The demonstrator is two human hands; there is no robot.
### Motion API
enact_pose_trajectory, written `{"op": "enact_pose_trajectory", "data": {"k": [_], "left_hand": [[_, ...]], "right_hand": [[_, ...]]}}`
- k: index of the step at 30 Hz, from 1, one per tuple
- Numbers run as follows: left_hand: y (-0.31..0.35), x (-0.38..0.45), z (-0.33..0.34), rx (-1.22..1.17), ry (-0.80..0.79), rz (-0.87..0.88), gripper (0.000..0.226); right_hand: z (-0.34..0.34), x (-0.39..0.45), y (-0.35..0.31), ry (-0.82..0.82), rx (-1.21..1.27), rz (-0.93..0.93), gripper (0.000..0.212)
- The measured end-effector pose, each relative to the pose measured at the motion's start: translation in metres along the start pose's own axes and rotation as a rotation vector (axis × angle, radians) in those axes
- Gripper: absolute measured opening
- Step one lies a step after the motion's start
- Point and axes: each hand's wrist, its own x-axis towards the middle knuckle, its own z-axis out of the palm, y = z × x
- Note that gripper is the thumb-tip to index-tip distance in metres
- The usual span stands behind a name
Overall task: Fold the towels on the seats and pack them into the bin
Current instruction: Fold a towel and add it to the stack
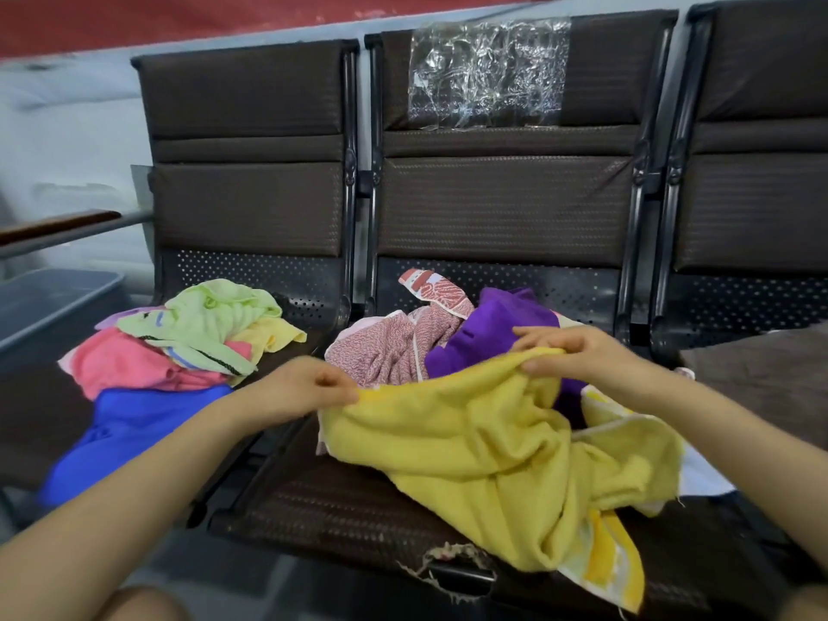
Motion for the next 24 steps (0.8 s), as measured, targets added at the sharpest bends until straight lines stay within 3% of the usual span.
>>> {"op": "enact_pose_trajectory", "data": {"k": [1, 3, 5, 7, 9, 13, 17, 20, 24], "left_hand": [[0.002, 0.002, -0.005, 0.028, 0.107, 0.02, 0.009], [0.009, 0.007, -0.011, 0.029, 0.293, 0.053, 0.015], [0.017, 0.013, -0.012, 0.053, 0.411, 0.059, 0.02], [0.023, 0.021, -0.008, 0.043, 0.449, 0.041, 0.025], [0.029, 0.028, -0.002, 0.027, 0.411, 0.046, 0.028], [0.043, 0.038, 0.008, 0.009, 0.18, 0.114, 0.026], [0.041, 0.045, 0.02, -0.251, -0.027, 0.065, 0.025], [0.048, 0.054, 0.028, -0.547, 0.05, -0.073, 0.023], [0.082, 0.094, 0.015, -0.766, 0.375, -0.184, 0.028]], "right_hand": [[-0.01, -0.004, -0.001, -0.079, 0.068, 0.052, 0.028], [-0.023, -0.013, 0.004, -0.173, 0.154, 0.165, 0.069], [-0.028, -0.019, 0.004, -0.168, 0.293, 0.216, 0.08], [-0.035, -0.021, 0.0, -0.07, 0.434, 0.175, 0.069], [-0.042, -0.019, -0.003, 0.106, 0.584, 0.089, 0.045], [-0.056, -0.015, 0.009, 0.498, 0.776, 0.085, 0.028], [-0.067, -0.021, 0.019, 0.786, 0.618, 0.132, 0.015], [-0.065, -0.017, 0.023, 0.817, 0.411, 0.191, 0.012], [-0.082, 0.02, 0.007, 0.836, 0.28, 0.188, 0.01]]}}
